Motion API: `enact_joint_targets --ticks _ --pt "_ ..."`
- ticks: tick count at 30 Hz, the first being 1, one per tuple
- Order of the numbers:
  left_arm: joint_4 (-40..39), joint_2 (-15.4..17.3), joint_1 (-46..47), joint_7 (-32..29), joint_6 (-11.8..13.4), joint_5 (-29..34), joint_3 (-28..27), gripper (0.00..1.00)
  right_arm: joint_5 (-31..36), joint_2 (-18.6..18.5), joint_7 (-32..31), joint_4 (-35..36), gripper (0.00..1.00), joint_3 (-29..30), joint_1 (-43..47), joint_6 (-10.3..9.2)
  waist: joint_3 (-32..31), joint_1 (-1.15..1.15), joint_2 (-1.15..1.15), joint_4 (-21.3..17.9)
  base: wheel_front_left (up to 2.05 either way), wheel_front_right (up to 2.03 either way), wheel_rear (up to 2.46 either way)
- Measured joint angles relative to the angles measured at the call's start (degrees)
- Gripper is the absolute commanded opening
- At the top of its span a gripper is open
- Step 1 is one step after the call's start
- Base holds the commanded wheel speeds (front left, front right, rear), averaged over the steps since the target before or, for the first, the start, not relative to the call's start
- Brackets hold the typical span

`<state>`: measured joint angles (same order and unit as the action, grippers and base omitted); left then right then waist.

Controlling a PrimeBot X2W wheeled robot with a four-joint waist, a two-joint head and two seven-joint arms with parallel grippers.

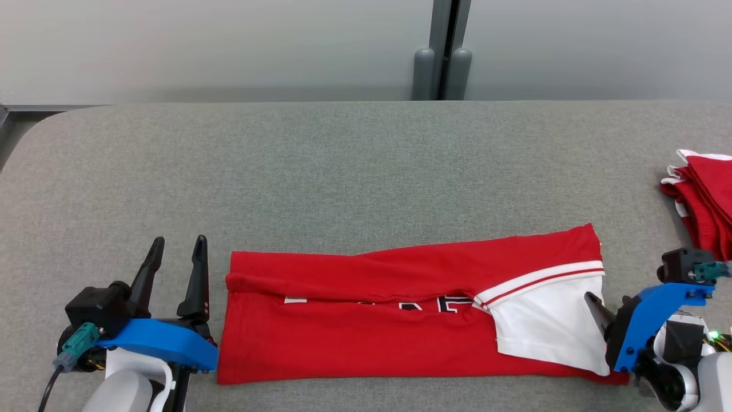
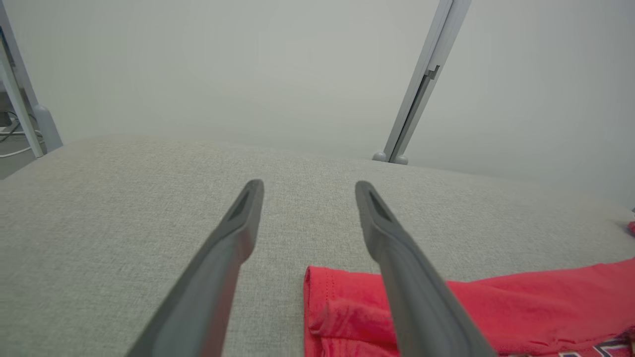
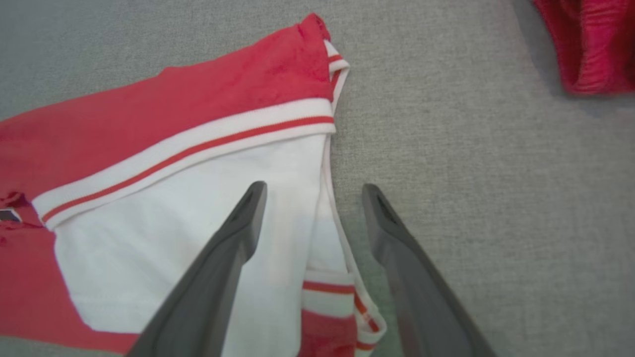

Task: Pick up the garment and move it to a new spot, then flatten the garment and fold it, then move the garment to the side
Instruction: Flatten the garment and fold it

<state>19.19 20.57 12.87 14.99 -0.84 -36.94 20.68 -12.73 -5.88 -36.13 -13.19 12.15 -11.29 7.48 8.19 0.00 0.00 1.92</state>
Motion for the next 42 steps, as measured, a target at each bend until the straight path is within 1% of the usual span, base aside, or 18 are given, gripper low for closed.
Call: enact_joint_targets --ticks 5,9,10,11,12,13,14,21,24,27,30,36,39,42 --pt "1.19 -0.94 -0.09 0.00 -1.18 1.35 -0.94 1.00 1.52 0.58 -1.12 -5.84 1.00 0.51 -2.46 0.00 0.26 0.00 0.00 0.81 0.00 0.00 0.00" --pt "1.49 -1.30 -0.08 0.00 -1.57 2.43 -1.43 1.00 2.29 0.35 -1.37 -8.81 1.00 -1.34 -4.17 0.00 0.41 0.00 0.00 1.15 0.00 0.00 0.00" --pt "1.56 -1.43 -0.08 0.00 -1.71 2.69 -1.48 1.00 2.25 0.29 -1.43 -9.37 0.96 -1.69 -4.39 0.00 0.38 0.00 0.00 1.22 0.00 0.00 0.00" --pt "1.67 -1.52 -0.08 0.00 -1.75 2.82 -1.58 1.00 2.22 0.22 -1.44 -9.84 0.69 -1.81 -4.62 0.00 0.35 0.00 0.00 1.24 0.00 0.00 0.00" --pt "1.81 -1.59 -0.08 0.00 -1.87 2.85 -1.68 1.00 2.14 0.16 -1.43 -10.22 0.31 -1.88 -4.82 0.00 0.32 0.00 0.00 1.24 0.00 0.00 0.00" --pt "1.97 -1.68 -0.08 0.00 -2.01 2.92 -1.76 1.00 2.13 0.09 -1.42 -10.55 0.09 -2.01 -4.94 0.00 0.30 0.00 0.00 1.22 0.00 0.00 0.00" --pt "2.15 -1.79 -0.08 0.00 -2.07 3.11 -1.87 1.00 2.07 -0.01 -1.26 -10.87 0.00 -2.16 -4.99 0.00 0.26 0.00 0.00 1.18 0.00 0.00 0.00" --pt "2.82 -2.04 -0.08 0.00 -2.50 3.27 -2.65 1.00 1.15 -0.54 0.48 -11.49 0.00 -2.13 -5.04 0.03 0.02 0.00 0.00 0.27 0.00 0.00 0.00" --pt "3.02 -2.12 -0.09 0.00 -2.63 3.74 -2.76 1.00 0.75 -1.41 1.31 -9.69 0.00 -1.16 -4.63 0.03 -0.28 0.00 0.00 -0.02 0.00 0.00 0.00" --pt "3.20 -2.09 -0.31 0.00 -2.66 3.89 -2.78 1.00 0.27 -2.80 1.77 -5.58 0.00 -0.24 -2.64 0.02 -0.69 0.00 0.00 -0.30 0.00 0.00 0.00" --pt "3.20 -2.00 -0.97 0.00 -2.54 4.16 -2.90 1.00 0.48 -4.01 1.43 -0.27 0.00 1.96 0.42 0.02 -0.92 0.00 0.00 -0.83 0.00 0.00 0.00" --pt "3.07 -1.48 -1.40 0.00 -2.24 4.15 -3.16 1.00 3.43 -4.98 -2.40 10.82 0.00 6.67 4.69 0.01 -1.14 0.00 0.00 -1.84 0.00 0.00 0.00" --pt "2.96 -1.35 -1.50 0.00 -2.23 4.15 -3.23 1.00 3.81 -5.20 -3.75 14.69 0.00 7.39 5.59 0.01 -1.29 0.00 0.00 -2.10 0.00 0.00 0.00" --pt "2.72 -1.33 -2.02 0.00 -2.22 4.17 -3.21 1.00 4.12 -4.89 -5.54 17.51 0.00 6.42 6.12 0.00 -1.73 0.00 0.00 -2.14 0.00 0.00 0.00"
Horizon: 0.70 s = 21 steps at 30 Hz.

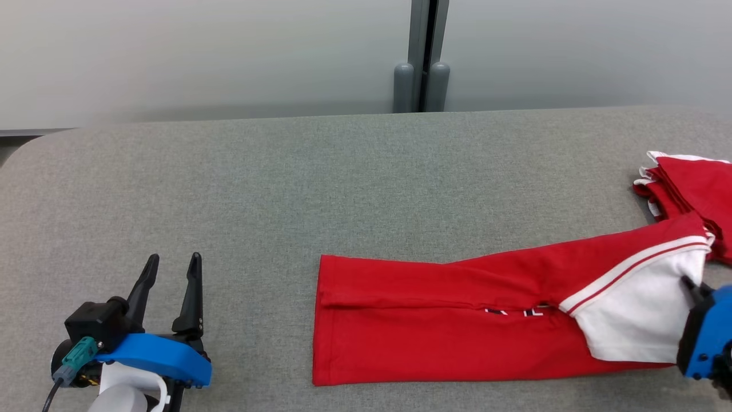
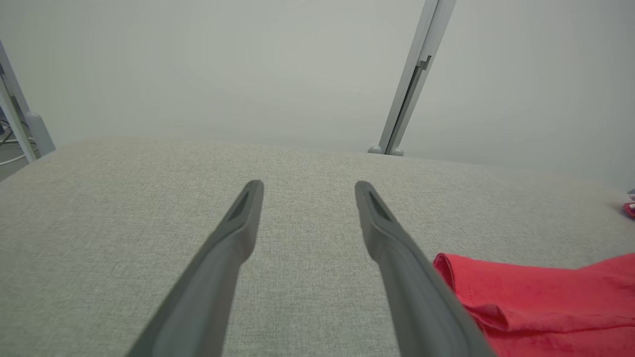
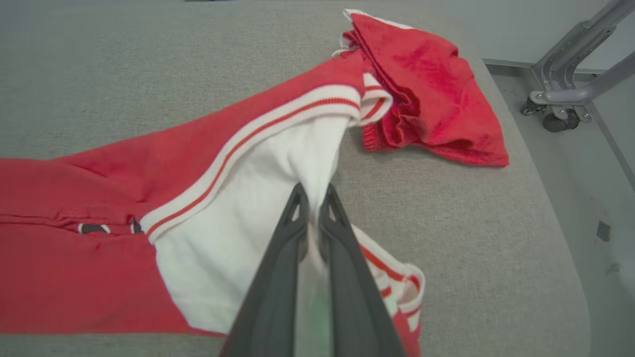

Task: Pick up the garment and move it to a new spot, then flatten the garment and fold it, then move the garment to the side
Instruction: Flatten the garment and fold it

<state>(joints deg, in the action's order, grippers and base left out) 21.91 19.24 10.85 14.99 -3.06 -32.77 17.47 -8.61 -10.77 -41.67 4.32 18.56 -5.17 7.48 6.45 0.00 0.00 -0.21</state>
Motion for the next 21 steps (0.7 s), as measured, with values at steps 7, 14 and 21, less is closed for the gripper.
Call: enact_joint_targets --ticks 7,14,21 --pt "-0.67 0.25 -0.44 0.00 0.13 0.01 0.10 1.00 -2.15 2.43 -2.50 4.47 0.00 -10.18 0.56 0.00 -1.10 0.00 0.00 -0.05 0.00 0.00 0.00" --pt "-1.86 0.44 -0.57 -0.35 0.48 0.29 0.98 1.00 -4.58 5.28 -2.07 -1.33 0.00 -25.70 -4.44 0.00 -1.47 0.00 0.00 0.61 0.00 0.00 0.00" --pt "-2.47 -0.04 0.53 -1.31 0.13 1.44 3.26 1.00 -7.04 7.59 2.12 -14.34 0.00 -35.38 -11.05 0.00 -1.58 0.00 0.00 2.98 0.00 0.00 0.00"
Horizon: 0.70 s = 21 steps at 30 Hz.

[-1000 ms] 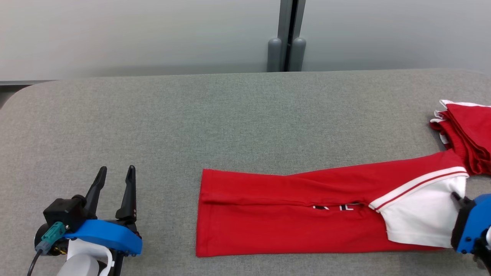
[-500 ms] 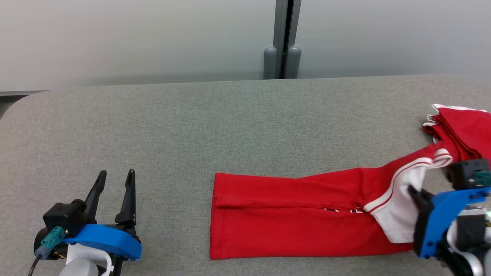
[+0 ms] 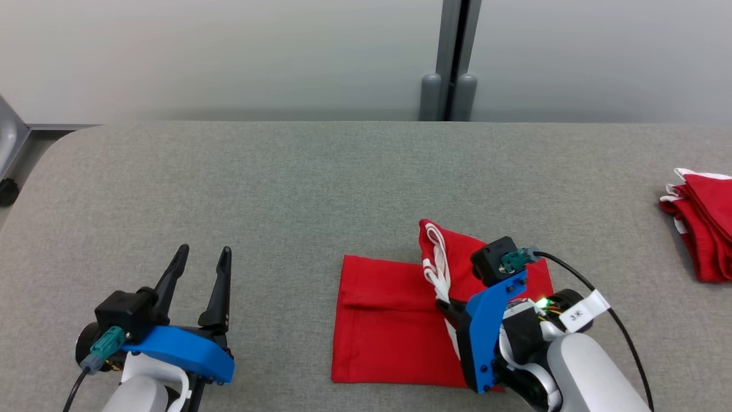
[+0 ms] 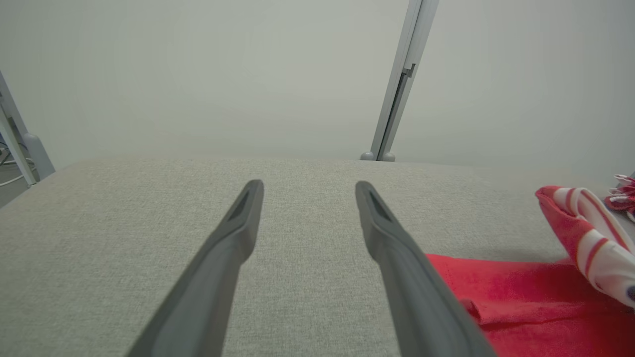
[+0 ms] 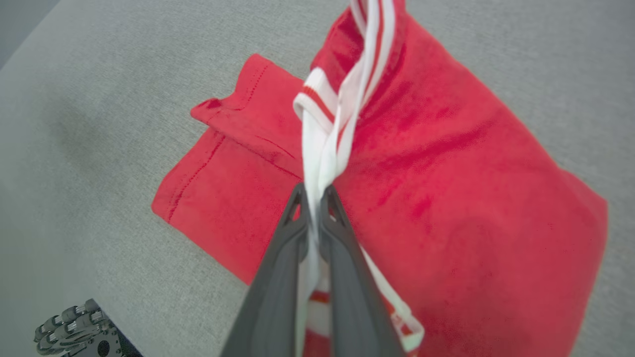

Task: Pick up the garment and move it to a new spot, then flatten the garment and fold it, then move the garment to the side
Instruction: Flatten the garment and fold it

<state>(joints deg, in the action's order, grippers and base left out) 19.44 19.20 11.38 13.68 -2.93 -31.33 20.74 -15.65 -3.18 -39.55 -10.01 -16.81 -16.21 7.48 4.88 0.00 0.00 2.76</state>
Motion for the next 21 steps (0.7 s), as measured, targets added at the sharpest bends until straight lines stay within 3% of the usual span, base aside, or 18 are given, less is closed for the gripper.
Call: enact_joint_targets --ticks 13,14,15,21 --pt "2.13 -1.93 4.52 -0.48 -0.99 0.69 2.52 1.00 -12.57 0.24 7.90 -17.75 0.00 -12.49 -9.80 0.00 1.55 0.00 0.00 4.48 0.00 0.00 0.00" --pt "2.38 -2.05 4.65 -0.47 -1.13 0.68 2.68 1.00 -12.95 0.23 8.70 -18.71 0.22 -13.38 -10.50 -0.01 1.62 0.00 0.00 4.65 0.00 0.00 0.00" --pt "2.58 -2.16 4.78 -0.46 -1.15 0.68 2.83 1.00 -13.14 0.24 9.42 -19.45 1.00 -14.18 -11.23 0.00 1.68 0.00 0.00 4.80 0.00 0.00 0.00" --pt "3.63 -1.99 5.28 0.02 -1.58 0.64 2.96 1.00 -16.77 0.30 15.18 -20.91 1.00 -15.61 -13.24 0.00 1.65 0.00 0.00 4.79 0.00 0.00 0.00"
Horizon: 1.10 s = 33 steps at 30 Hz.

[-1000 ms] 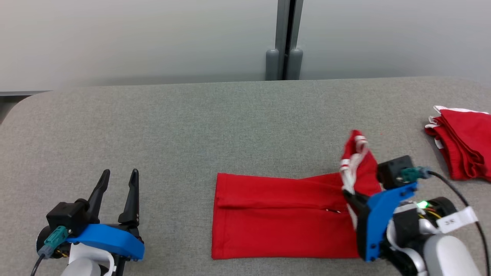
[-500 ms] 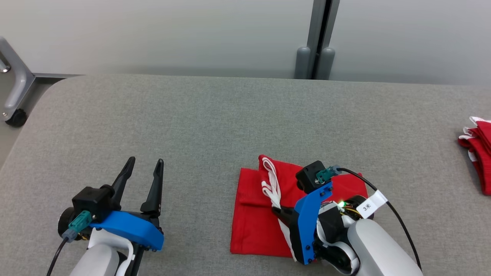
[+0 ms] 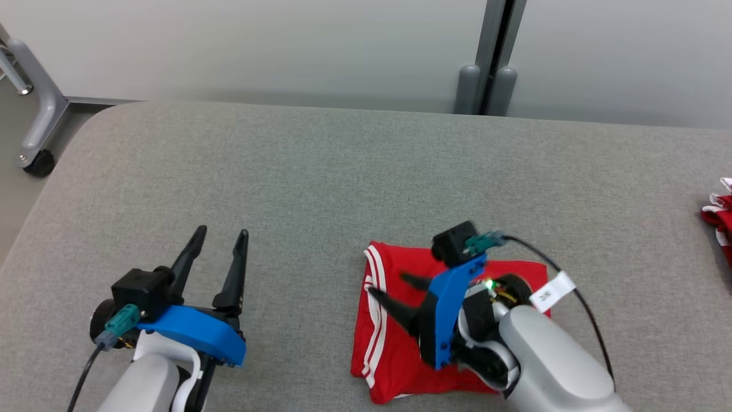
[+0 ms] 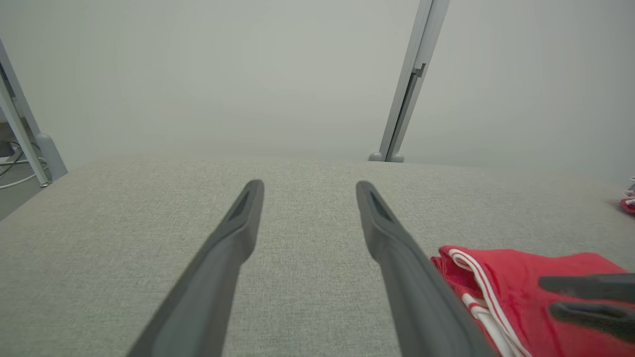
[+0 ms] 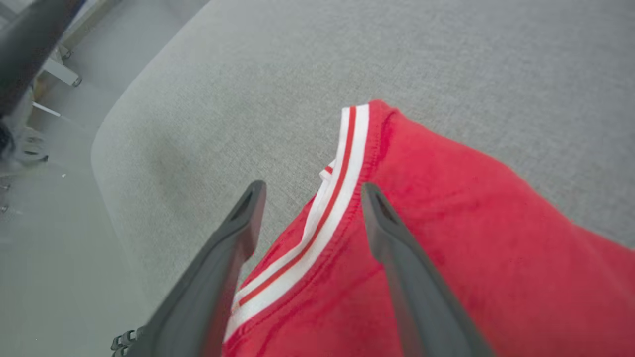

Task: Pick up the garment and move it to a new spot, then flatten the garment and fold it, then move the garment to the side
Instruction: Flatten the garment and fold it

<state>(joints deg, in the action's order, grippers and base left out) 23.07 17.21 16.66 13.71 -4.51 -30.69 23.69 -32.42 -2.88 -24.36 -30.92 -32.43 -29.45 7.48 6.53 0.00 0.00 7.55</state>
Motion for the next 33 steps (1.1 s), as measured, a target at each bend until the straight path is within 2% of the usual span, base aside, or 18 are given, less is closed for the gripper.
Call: enact_joint_targets --ticks 3,6,12,19,25,33 --pt "0.14 0.76 -0.20 0.26 0.14 -0.40 -1.02 1.00 -2.11 0.03 5.20 1.20 1.00 2.54 -0.91 0.00 -0.47 0.00 0.00 -0.58 0.00 0.00 0.00" --pt "-0.23 1.58 -1.71 0.56 0.52 -0.75 -2.26 1.00 -1.00 0.05 9.03 2.07 1.00 6.38 -0.93 0.00 -0.97 0.00 0.00 -1.50 0.00 0.00 0.00" --pt "-2.47 2.66 -4.54 1.02 1.59 -1.38 -4.43 1.00 9.47 -0.79 14.03 5.44 1.00 18.59 4.11 0.00 -1.78 0.00 0.00 -3.51 0.00 0.00 0.00" --pt "-4.04 2.49 -6.84 1.16 2.41 -1.24 -5.47 1.00 19.73 -2.07 20.15 15.96 1.00 31.04 16.24 -0.01 -2.66 0.00 0.00 -4.85 0.00 0.00 0.00" --pt "-3.71 1.76 -8.40 1.27 2.46 -0.97 -6.46 1.00 21.79 -2.70 25.36 23.06 1.00 34.64 25.19 0.00 -3.62 0.00 0.00 -6.22 0.00 0.00 0.00" --pt "-3.33 0.64 -10.87 1.27 2.47 0.12 -8.38 1.00 23.70 -2.02 28.67 24.14 1.00 36.53 28.83 0.00 -5.82 0.00 0.00 -7.86 0.00 0.00 0.00"
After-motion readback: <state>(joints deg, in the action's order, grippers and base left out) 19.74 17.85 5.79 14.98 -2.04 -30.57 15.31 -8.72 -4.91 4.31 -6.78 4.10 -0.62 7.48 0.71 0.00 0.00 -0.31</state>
